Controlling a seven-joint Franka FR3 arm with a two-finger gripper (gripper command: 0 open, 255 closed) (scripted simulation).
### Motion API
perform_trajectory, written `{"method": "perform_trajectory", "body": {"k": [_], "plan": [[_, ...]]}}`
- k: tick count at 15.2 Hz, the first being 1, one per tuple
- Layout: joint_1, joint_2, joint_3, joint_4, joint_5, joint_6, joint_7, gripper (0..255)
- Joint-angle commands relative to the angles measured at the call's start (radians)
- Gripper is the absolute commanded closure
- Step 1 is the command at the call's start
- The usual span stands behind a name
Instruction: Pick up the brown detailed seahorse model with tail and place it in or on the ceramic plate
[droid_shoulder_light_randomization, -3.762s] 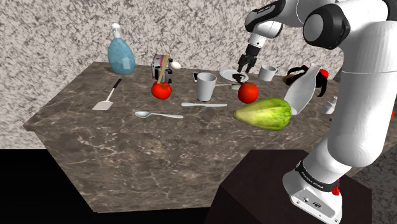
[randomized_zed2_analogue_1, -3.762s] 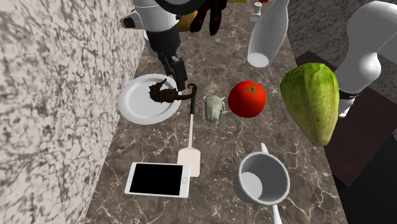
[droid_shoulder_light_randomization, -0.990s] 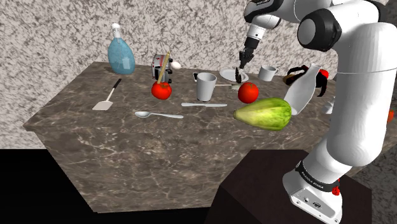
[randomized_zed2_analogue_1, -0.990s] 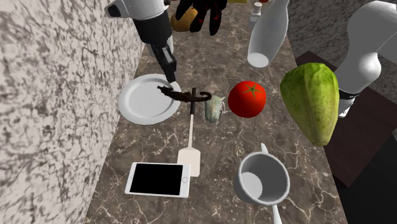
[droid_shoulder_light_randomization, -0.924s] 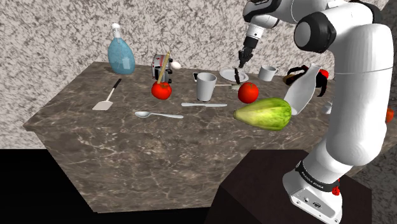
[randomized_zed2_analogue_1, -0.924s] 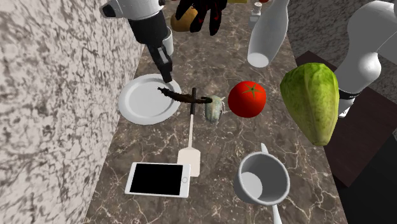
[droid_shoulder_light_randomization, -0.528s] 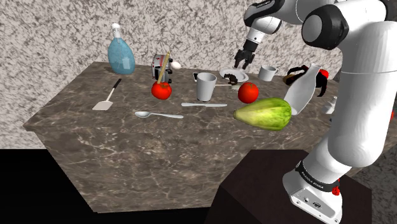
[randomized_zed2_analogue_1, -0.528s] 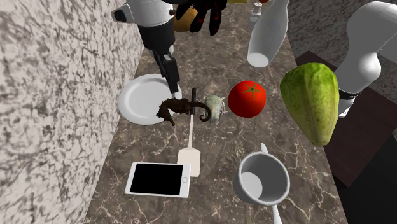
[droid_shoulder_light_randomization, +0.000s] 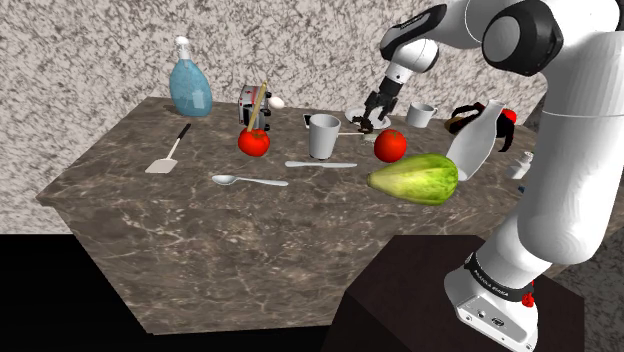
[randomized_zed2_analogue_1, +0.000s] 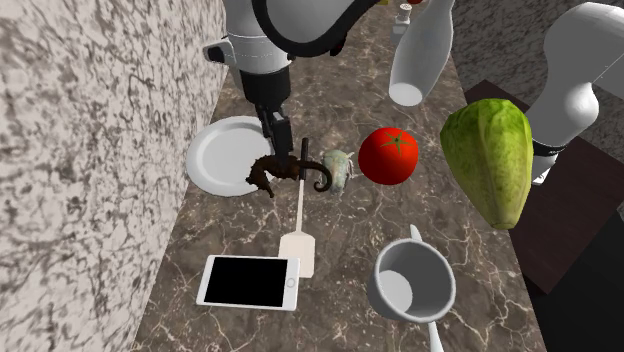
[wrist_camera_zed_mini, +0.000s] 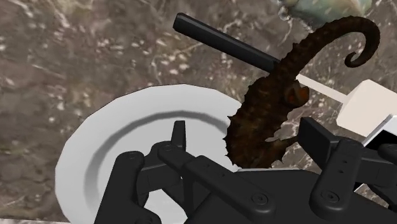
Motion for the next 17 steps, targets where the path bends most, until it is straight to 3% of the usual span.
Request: {"method": "perform_trajectory", "body": {"k": [1,8,9,17], "plan": [[0.002,0.009,0.005,-0.009,0.009,0.018,-0.003,0],[0.002,0.009,0.005,-0.009,0.009,0.018,-0.003,0],[0.002,0.009,0.005,-0.009,0.009,0.018,-0.003,255],[0.003,0.008,0.006,-0.012,0.009,0.021,-0.004,255]]}}
